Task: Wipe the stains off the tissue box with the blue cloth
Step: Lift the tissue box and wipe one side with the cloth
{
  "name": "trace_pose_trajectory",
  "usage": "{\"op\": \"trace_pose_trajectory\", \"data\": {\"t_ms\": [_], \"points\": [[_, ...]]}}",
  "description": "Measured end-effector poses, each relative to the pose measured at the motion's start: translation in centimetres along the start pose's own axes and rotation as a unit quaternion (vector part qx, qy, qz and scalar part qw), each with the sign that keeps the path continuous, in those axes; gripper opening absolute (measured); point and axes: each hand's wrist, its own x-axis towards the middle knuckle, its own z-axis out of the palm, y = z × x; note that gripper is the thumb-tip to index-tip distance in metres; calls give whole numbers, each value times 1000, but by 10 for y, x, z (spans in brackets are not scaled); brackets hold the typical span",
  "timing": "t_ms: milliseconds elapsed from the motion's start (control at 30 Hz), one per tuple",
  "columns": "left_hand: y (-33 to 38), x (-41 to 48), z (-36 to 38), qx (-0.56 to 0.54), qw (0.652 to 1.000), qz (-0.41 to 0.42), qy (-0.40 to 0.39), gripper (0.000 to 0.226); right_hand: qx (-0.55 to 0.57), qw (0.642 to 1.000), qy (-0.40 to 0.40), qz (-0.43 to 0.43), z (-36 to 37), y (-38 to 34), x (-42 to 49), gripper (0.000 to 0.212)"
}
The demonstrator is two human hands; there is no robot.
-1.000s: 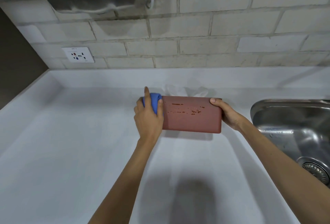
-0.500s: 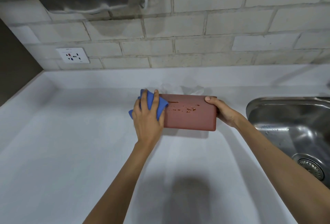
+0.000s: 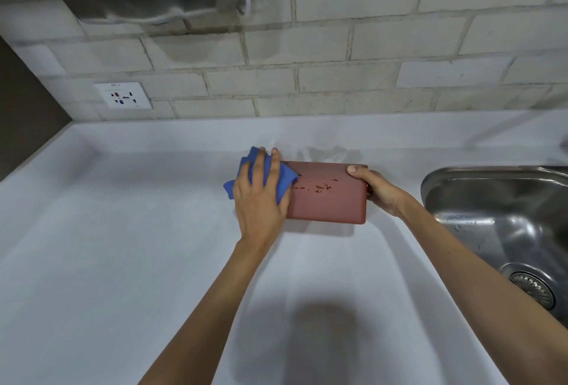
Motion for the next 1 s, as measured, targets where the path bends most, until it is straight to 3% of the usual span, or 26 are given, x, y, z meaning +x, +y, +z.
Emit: {"op": "trace_pose_trajectory", "data": {"t_ms": [67, 167, 333, 467, 767, 1000], "points": [[3, -6, 4, 7, 1000, 26, -11, 59, -1, 1000, 3, -2, -1, 1, 1, 49], [-7, -38, 8, 40, 996, 68, -32, 64, -7, 1000, 0, -4, -1, 1, 1, 60], [-17, -31, 3, -28, 994, -83, -71, 73, -19, 1000, -9, -7, -1, 1, 1, 67], [-8, 10, 8, -53, 991, -117, -46, 57, -27, 1000, 4, -7, -2, 1, 4, 60], [-21, -39, 5, 64, 993, 83, -47, 58, -29, 999, -5, -13, -3, 0, 4, 64], [23, 6, 8, -18, 998, -42, -52, 57, -30, 1000, 5, -3, -2, -1, 3, 61]]}}
